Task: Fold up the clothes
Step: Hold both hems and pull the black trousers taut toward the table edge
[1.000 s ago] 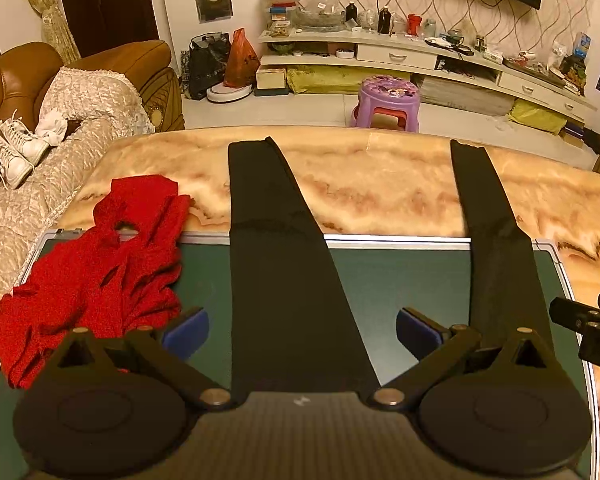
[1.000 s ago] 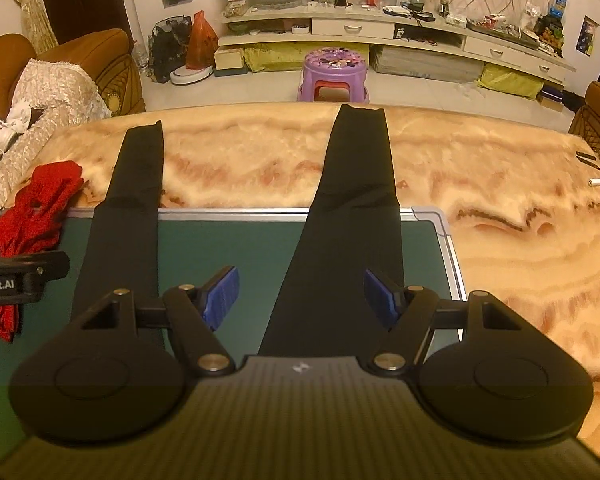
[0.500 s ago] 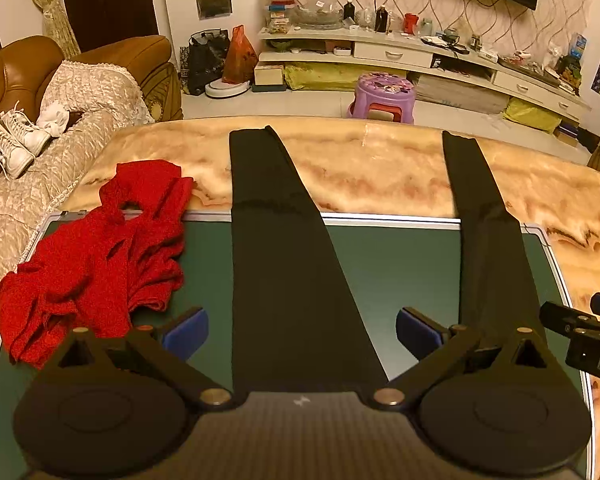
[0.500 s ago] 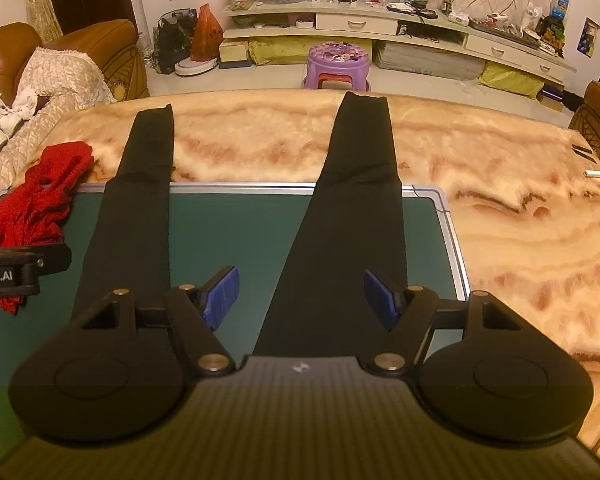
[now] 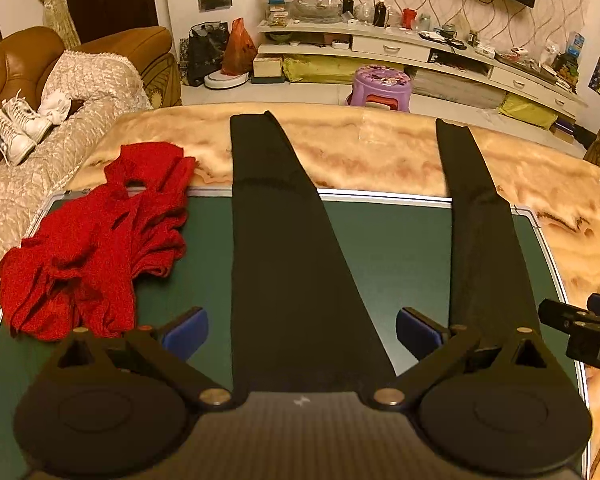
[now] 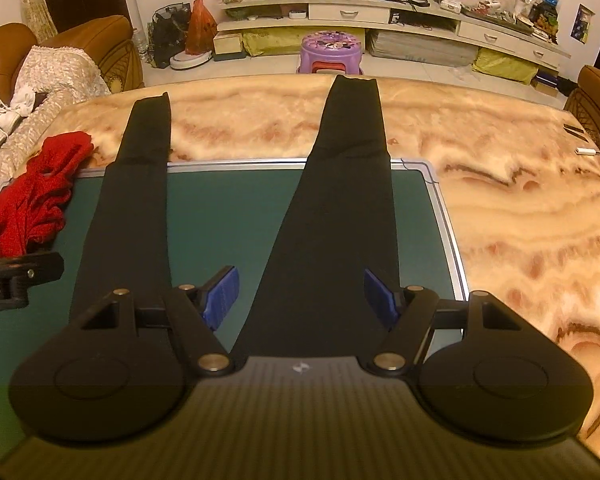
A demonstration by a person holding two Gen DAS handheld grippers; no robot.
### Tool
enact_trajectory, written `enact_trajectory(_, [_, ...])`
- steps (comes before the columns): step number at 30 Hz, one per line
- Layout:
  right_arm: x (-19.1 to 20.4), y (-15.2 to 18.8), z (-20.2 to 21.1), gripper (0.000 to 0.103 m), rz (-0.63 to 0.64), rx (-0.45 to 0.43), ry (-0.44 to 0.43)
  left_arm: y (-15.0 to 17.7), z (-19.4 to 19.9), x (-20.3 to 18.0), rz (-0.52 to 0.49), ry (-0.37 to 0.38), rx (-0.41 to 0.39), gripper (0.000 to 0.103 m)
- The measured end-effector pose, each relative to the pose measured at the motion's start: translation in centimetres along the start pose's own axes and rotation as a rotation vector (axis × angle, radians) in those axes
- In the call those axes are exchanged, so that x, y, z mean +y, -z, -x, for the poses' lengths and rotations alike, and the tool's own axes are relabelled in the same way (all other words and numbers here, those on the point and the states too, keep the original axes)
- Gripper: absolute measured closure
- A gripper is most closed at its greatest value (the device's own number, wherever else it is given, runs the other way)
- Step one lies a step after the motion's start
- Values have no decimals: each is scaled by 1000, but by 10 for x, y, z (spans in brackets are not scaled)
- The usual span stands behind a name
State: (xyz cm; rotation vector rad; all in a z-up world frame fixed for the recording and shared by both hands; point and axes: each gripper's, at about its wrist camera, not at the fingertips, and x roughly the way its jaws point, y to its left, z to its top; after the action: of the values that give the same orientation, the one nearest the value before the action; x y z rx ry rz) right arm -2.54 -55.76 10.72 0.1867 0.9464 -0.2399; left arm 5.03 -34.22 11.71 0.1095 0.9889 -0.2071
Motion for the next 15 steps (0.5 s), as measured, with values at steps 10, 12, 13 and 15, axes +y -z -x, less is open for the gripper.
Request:
enact_trajectory(10, [4, 14, 17, 26, 16, -3, -8, 22, 12, -2, -4, -10, 5, 1])
enact_trajectory(12, [5, 16, 21, 26, 19, -6, -7, 26, 16, -2, -2, -12, 2, 1])
enact_trajectory(13, [5, 17, 23, 26, 21, -8, -7, 28, 19, -2, 3, -10, 0, 1])
enact_trajectory(15, [5, 20, 26, 26, 26, -9, -7, 32, 22, 0, 11, -5, -1, 1])
